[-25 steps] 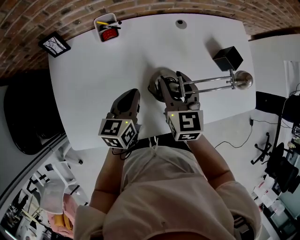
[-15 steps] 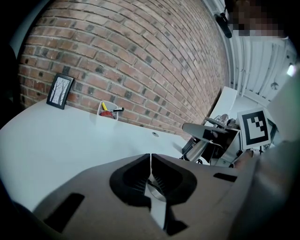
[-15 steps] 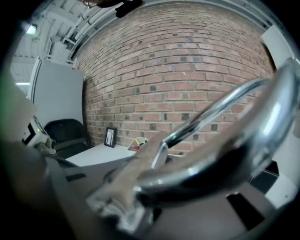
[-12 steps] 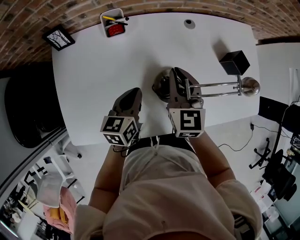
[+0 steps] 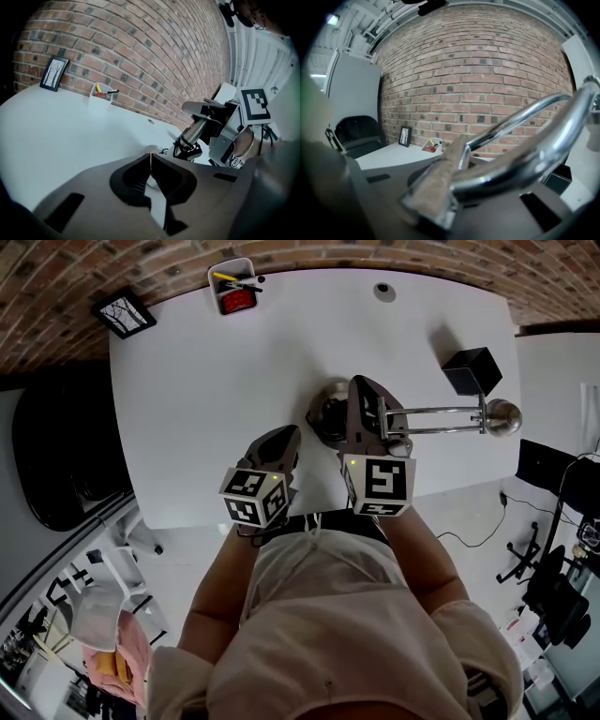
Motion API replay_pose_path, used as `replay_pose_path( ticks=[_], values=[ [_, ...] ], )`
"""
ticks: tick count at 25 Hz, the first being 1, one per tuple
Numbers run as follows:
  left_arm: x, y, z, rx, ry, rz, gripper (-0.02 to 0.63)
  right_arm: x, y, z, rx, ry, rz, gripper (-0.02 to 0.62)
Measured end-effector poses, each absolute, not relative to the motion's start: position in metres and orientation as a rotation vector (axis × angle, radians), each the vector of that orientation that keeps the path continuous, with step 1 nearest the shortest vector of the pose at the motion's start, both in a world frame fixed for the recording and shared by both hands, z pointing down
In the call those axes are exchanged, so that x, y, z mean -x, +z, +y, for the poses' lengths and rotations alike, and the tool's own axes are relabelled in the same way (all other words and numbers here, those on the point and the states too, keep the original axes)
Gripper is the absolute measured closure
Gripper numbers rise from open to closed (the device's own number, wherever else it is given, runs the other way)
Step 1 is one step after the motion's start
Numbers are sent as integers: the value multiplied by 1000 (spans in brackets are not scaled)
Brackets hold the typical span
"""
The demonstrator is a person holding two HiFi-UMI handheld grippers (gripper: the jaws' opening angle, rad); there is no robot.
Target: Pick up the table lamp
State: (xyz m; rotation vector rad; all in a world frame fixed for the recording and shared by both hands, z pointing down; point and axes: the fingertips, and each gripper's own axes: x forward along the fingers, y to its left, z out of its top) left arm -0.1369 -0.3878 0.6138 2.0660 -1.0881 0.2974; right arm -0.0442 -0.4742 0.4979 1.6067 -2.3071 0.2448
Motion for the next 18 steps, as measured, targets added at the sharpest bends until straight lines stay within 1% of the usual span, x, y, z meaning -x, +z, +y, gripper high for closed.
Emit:
replay_pose_path(
  ticks=[5,6,7,8,10,16,17,18],
  values=[
    [120,623,-383,-1959,186,-949,574,46,483,-474,-1597,285,-2321,571],
    [117,624,-383,-1926,151,-929,487,48,478,-473,-1588,279,-2328,571],
    [114,624,-383,-1896,122,-910,379,49,473,-472,-1581,269,-2336,571],
    [112,625,-384,-1870,99,-892,365,51,467,-472,-1576,261,-2345,571],
    [106,626,-386,-1830,53,-852,347,52,455,-471,-1569,257,-2361,571],
    [88,606,-395,-1657,-222,-647,344,55,424,-472,-1537,249,-2390,571],
    [88,604,-396,-1639,-242,-637,353,56,420,-471,-1529,233,-2393,571],
    [87,603,-396,-1630,-252,-632,376,56,416,-470,-1520,217,-2396,571]
  ],
)
